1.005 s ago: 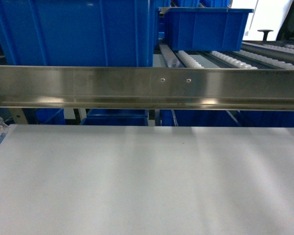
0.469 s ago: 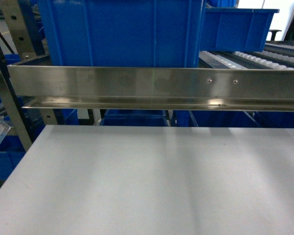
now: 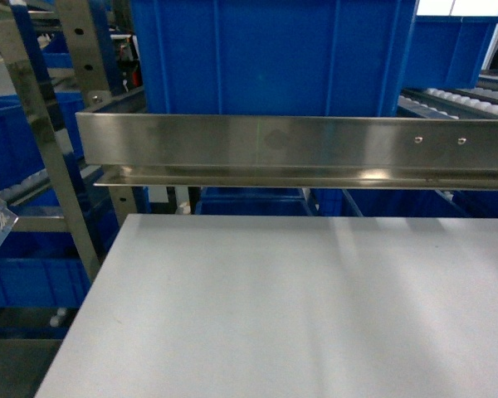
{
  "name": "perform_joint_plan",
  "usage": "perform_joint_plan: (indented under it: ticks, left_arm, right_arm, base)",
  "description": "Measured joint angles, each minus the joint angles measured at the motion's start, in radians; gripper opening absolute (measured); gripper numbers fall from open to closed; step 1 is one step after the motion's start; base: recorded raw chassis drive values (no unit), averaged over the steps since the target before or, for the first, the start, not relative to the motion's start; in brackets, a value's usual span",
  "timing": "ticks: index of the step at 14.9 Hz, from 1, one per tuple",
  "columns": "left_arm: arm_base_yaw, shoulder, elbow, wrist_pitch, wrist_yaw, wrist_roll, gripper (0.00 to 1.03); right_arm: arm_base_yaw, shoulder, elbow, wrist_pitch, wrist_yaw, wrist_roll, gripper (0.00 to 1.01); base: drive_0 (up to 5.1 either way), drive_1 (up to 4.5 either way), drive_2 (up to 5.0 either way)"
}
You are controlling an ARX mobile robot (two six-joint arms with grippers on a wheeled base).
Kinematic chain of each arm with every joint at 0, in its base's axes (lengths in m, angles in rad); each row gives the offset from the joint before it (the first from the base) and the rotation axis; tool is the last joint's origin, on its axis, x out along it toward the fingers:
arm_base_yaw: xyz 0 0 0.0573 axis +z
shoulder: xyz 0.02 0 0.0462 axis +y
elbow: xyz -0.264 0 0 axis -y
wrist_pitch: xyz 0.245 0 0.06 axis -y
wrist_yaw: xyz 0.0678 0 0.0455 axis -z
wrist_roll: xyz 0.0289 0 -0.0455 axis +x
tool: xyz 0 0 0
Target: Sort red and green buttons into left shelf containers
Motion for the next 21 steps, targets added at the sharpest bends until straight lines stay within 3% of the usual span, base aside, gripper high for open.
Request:
perform_joint_plan:
  ticks: [21]
  left_arm:
    - [0.002,0.001,-0.001,-0.001,-0.002,0.0,0.26]
  right_arm:
    - [0.0,0.0,0.0,0.0,0.0,0.0,0.27]
  base:
    - [-5.0,2.43,2.4]
